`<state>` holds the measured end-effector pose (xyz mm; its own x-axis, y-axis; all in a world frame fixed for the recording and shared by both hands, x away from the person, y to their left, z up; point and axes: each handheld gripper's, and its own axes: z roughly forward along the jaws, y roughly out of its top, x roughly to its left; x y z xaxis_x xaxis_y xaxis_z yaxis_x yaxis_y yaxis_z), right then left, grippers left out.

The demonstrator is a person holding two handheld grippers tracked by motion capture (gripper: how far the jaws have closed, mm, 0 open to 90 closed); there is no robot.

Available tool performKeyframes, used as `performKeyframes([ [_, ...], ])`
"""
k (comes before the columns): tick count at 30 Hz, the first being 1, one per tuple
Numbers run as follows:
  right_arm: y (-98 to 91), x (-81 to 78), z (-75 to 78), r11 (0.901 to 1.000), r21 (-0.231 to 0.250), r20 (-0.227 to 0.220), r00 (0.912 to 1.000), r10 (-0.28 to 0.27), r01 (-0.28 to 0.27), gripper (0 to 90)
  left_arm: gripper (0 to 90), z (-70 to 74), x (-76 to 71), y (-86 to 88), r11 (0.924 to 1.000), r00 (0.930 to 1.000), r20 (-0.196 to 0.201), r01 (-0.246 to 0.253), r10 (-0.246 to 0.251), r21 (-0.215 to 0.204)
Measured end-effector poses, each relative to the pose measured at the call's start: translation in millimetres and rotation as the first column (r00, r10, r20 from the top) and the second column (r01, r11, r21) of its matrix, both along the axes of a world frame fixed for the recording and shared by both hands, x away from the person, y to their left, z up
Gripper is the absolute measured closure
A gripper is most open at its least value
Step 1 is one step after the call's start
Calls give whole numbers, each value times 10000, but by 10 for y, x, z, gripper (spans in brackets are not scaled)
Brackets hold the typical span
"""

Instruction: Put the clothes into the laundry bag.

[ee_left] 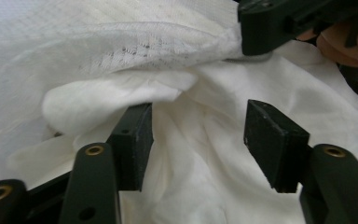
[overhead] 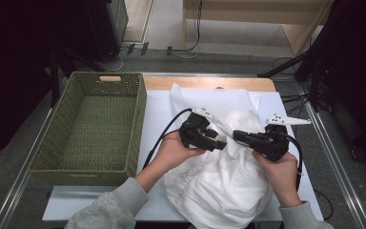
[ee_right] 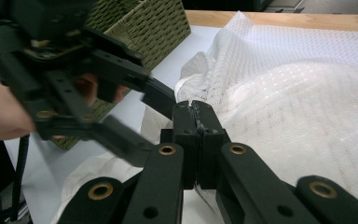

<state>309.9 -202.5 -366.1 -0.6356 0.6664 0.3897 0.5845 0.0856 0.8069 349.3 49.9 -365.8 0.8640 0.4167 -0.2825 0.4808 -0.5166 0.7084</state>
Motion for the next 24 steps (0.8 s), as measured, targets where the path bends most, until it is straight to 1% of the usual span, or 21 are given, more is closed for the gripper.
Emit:
performKeyframes([
  [2,-3,-9,-3,10000,6,-66,10000,-4,4,899,379,5,-53,84,10000,9997,-261,-31,29,-58],
  [4,-8,-9,-11,10000,28,-63,10000,8,-8,898,366,-17,-113,174,10000,9994,-344,-2,-1,-74],
  [7,-8,0,-23,10000,84,-88,10000,-6,7,898,361,-69,-212,286,9999,9990,-431,-117,116,-1],
  [11,3,11,-31,10000,71,-99,9999,-28,29,896,358,-131,-346,419,9997,9992,-366,-182,177,-140],
  [13,5,13,-31,10000,41,-80,10000,-14,14,895,358,-169,-409,485,9993,9988,-385,-307,299,-195],
  [15,9,18,-30,10000,-9,-62,10000,-6,6,895,359,-215,-466,550,9987,9979,-484,-451,439,-255],
  [17,18,28,-32,10000,-11,-48,10000,11,-11,894,363,-260,-525,606,9979,9970,-490,-604,591,-248],
  [21,47,48,-33,9999,-100,-60,10000,59,-60,894,376,-306,-642,681,9974,9964,-459,-713,706,-131],
  [22,56,53,-32,9999,-107,-43,10000,78,-78,894,380,-313,-675,698,9975,9964,-473,-710,708,-20],
  [24,66,62,-26,9998,-143,-7,9999,115,-115,894,400,-337,-739,723,9975,9971,-376,-659,669,258],
])
